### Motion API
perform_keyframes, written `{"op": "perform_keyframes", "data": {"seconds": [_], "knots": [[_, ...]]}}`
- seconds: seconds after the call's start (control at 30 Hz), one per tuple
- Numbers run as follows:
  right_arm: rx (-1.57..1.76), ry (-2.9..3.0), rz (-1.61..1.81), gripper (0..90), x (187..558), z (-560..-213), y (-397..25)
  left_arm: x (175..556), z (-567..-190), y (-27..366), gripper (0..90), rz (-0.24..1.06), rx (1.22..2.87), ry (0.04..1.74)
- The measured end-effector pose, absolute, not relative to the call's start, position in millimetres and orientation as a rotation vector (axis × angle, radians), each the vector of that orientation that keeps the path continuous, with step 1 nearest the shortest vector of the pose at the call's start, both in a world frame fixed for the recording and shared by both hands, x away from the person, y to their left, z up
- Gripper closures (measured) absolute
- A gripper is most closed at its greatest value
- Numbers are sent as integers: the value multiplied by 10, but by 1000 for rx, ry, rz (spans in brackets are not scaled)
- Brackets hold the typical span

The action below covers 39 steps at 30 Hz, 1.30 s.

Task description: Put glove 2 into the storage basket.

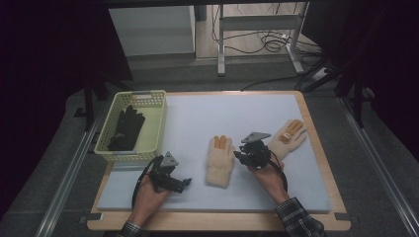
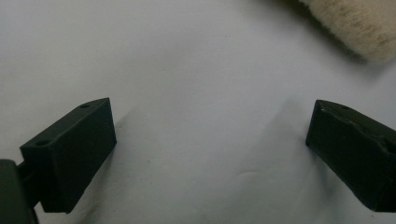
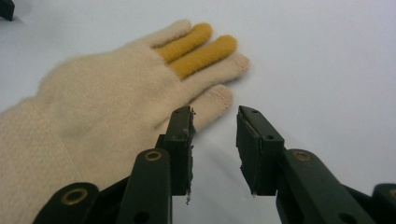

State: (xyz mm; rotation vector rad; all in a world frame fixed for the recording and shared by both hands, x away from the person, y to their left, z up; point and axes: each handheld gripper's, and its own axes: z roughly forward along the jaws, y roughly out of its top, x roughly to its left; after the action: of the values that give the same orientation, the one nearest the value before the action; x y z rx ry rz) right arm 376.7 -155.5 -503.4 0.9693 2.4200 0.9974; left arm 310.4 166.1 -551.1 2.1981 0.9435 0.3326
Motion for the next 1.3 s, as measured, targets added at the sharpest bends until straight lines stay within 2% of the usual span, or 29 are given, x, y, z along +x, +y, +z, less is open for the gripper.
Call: {"op": "perform_keyframes", "data": {"seconds": [0.33, 0.7, 0.87, 1.13, 1.23, 1.3], "knots": [[1108, 2372, 1060, 605, 3869, -4908, -1980, 3106, -5511, 1661, 17, 332, 2198, 943], [1235, 2215, 967, 541, 4132, -4643, -2560, 3106, -5510, 1662, 17, 332, 2200, 943], [1318, 2170, 890, 473, 4277, -4712, -2803, 3106, -5510, 1663, 16, 332, 2201, 942], [1381, 2156, 825, 338, 4439, -5010, -2968, 3106, -5511, 1661, 17, 331, 2198, 944], [1381, 2170, 796, 358, 4503, -5128, -2977, 3106, -5511, 1661, 16, 332, 2198, 944], [1367, 2164, 827, 486, 4512, -5150, -2993, 3106, -5511, 1661, 16, 332, 2198, 944]]}}
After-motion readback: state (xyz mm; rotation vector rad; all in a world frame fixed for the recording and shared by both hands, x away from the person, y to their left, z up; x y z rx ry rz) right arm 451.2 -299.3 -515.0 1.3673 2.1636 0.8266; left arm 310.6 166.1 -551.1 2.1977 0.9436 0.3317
